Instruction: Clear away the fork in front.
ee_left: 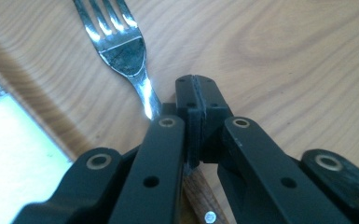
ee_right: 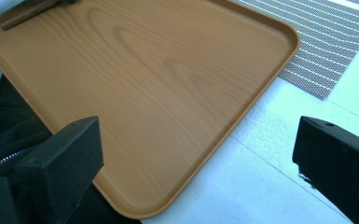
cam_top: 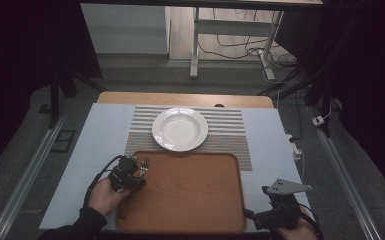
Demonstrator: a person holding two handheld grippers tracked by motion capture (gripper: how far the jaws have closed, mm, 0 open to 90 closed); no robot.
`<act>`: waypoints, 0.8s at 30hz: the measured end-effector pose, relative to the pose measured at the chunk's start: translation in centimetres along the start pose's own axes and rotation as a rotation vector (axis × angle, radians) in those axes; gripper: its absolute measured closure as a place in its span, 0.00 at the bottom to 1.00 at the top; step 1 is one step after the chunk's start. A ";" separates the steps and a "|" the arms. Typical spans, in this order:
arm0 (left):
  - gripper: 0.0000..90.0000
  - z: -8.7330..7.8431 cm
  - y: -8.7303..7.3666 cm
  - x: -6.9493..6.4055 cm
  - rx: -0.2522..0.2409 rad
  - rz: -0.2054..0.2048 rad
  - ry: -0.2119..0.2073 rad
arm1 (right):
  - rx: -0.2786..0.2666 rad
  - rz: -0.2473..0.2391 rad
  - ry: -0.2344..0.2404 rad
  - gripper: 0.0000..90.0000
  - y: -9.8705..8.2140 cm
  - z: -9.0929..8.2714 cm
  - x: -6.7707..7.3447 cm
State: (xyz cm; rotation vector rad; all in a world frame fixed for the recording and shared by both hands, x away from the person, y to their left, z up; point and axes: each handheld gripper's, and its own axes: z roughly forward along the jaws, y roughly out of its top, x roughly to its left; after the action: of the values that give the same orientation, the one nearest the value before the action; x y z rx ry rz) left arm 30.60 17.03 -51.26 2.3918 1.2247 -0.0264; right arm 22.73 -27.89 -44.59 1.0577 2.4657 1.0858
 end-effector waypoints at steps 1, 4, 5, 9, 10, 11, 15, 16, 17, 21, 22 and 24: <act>0.98 -0.1 0.0 0.1 0.001 -0.004 0.003 | 0.000 0.000 0.000 0.02 0.0 0.0 0.0; 0.97 -0.2 -0.2 0.5 0.001 -0.016 0.008 | 0.000 0.001 -0.001 0.02 0.0 0.0 0.0; 0.97 -0.2 -0.2 0.6 0.000 -0.024 0.012 | 0.001 -0.001 0.000 0.02 0.0 0.0 0.0; 0.95 -0.4 -0.4 1.0 -0.004 -0.046 0.011 | 0.002 0.002 0.001 0.02 0.0 0.0 0.0; 0.94 -0.4 -0.5 1.1 -0.006 -0.054 0.009 | 0.002 0.003 0.001 0.02 0.0 0.0 0.0; 0.93 -0.5 -0.5 1.1 -0.009 -0.058 0.004 | 0.002 0.000 0.003 0.02 0.0 0.1 0.0; 0.85 -1.1 -0.6 1.1 -0.049 -0.060 -0.008 | 0.000 0.003 -0.001 0.02 0.0 0.0 0.0; 0.82 -1.4 -0.7 1.0 -0.062 -0.060 -0.012 | 0.000 0.003 0.000 0.02 0.0 0.0 0.0; 0.80 -1.6 -0.7 1.0 -0.074 -0.058 -0.020 | 0.000 0.002 0.003 0.02 0.0 0.0 0.0; 0.69 -2.3 -1.1 0.9 -0.123 -0.048 -0.028 | 0.000 0.003 0.000 0.02 0.0 0.0 0.0; 0.65 -2.6 -1.2 0.9 -0.135 -0.042 -0.035 | 0.000 0.001 0.001 0.02 0.0 0.0 0.0; 0.57 -3.1 -1.5 0.8 -0.169 -0.021 -0.041 | 0.001 0.000 0.001 0.02 0.0 0.0 0.0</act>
State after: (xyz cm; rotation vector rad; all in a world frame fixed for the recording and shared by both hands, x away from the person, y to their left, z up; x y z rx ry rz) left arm 29.35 19.61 -49.24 2.2227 1.1843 0.0204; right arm 22.74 -27.86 -44.59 1.0574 2.4668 1.0857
